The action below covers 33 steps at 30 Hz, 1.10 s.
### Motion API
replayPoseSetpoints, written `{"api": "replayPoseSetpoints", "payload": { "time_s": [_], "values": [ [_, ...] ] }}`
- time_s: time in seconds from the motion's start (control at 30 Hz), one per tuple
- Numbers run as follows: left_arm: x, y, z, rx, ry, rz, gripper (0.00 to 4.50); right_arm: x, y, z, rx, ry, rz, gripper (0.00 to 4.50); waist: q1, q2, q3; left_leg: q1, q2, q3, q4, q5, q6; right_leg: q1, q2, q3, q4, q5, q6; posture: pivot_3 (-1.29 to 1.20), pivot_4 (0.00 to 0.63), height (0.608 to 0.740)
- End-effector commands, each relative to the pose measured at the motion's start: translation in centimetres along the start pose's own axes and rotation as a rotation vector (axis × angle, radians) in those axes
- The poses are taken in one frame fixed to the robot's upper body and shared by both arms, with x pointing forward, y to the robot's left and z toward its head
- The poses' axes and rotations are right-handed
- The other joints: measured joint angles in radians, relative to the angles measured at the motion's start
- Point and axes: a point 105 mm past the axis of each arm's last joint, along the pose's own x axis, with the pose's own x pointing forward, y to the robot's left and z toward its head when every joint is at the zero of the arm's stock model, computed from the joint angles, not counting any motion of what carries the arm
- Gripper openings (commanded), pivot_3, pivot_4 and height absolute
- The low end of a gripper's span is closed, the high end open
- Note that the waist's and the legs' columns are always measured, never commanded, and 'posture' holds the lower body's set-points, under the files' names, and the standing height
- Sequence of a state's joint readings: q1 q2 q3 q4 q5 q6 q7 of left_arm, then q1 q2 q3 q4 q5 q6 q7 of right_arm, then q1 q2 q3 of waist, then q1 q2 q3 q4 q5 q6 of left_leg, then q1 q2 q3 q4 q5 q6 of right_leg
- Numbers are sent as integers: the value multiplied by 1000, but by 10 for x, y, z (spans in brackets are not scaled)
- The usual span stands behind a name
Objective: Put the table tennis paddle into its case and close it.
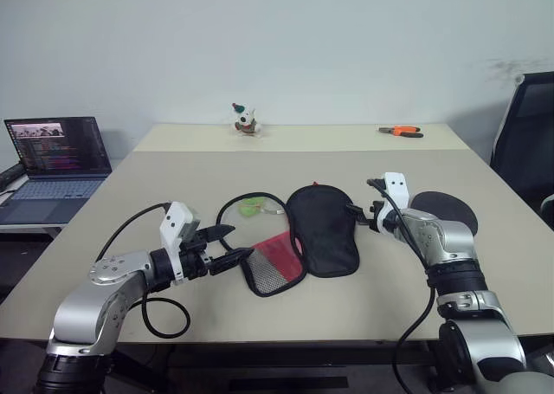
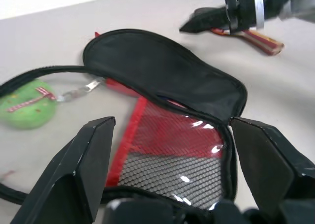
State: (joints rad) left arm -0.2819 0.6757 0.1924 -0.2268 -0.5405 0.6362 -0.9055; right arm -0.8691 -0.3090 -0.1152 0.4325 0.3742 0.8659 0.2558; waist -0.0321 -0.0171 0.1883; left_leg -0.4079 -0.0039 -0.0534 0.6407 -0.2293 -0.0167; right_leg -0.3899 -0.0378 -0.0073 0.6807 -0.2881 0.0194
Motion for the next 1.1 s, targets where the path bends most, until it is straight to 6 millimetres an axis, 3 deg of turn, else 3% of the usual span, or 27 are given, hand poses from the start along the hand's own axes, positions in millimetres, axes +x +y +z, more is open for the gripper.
{"api": "replayPoseSetpoints", "payload": {
  "time_s": [0.03,0.1,0.23,0.37,0.6,1.0,1.1],
  "values": [
    [-5,-1,10,35,-14,-1,4045,-1,-7,-7,22,24,7,4500,0,0,0,0,0,0,0,0,0,0,0,0,0,0,0,0,150,740],
    [-6,-1,11,39,-8,-4,4045,0,-15,-12,77,40,-20,4500,0,0,0,0,0,-1,0,0,0,0,0,0,0,0,0,0,150,740],
    [-8,-5,17,33,-10,-53,4045,3,-11,-13,127,60,8,4500,1,0,0,1,0,0,0,0,0,1,1,0,0,0,0,0,150,740],
    [-11,-1,27,39,-33,-56,4045,8,1,-24,134,109,66,4500,0,0,0,1,0,0,0,0,0,1,1,0,0,0,0,0,150,740],
    [-16,14,39,54,-70,24,4045,9,30,-20,126,99,201,4500,-10,0,0,4,2,3,-1,0,0,1,2,2,1,0,-1,0,150,740],
    [-16,18,39,67,-72,45,4045,14,55,-14,101,70,286,4500,-7,0,0,4,1,3,-2,0,0,1,1,2,0,0,-1,0,150,740],
    [-15,18,38,72,-71,45,4075,18,58,-10,111,56,282,3949,-8,0,0,4,2,3,-3,0,0,1,1,2,0,0,-1,0,150,740]
  ]
}}
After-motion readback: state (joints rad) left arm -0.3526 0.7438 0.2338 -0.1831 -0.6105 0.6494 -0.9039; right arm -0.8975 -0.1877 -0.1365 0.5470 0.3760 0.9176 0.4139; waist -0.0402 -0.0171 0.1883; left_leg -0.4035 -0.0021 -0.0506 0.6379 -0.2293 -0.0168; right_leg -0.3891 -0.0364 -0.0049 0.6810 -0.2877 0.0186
